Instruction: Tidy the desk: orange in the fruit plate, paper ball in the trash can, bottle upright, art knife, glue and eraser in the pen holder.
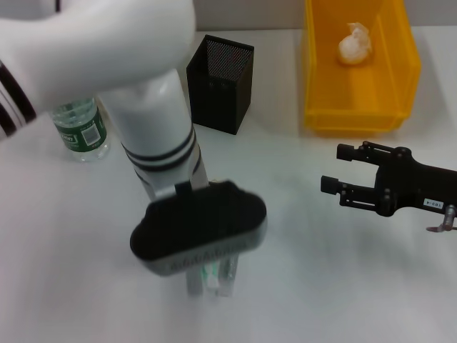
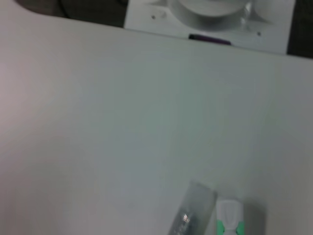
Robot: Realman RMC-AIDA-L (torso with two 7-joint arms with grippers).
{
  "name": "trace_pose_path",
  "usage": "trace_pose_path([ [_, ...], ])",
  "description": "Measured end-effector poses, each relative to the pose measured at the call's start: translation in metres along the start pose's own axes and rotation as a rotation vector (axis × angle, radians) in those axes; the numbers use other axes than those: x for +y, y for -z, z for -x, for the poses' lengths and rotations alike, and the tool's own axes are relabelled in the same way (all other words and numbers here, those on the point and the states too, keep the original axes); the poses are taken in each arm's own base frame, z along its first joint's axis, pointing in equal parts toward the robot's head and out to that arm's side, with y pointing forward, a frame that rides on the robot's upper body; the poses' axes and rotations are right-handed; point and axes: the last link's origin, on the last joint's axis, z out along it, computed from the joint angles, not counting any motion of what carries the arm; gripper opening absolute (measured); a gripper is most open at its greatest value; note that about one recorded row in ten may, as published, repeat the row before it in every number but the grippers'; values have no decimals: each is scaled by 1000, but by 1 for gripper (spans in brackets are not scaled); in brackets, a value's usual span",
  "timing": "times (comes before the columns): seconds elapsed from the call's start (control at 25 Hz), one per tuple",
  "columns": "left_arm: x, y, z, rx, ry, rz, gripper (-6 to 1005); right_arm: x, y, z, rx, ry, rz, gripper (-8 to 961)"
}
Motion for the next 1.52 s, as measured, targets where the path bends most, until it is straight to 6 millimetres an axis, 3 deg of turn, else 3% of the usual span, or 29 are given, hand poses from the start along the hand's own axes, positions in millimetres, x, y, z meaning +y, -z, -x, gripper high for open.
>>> trace_pose_path([
  [0.76,8,42,45,225,493,-364,200,-6,14,-1,18,-2,-22,741],
  [1.2,26,56,57,415,761,-576,201,-5,17,-2,30,7,-7,743],
  [1.52,47,53,56,609,924,-733,202,0,18,1,17,37,29,742],
])
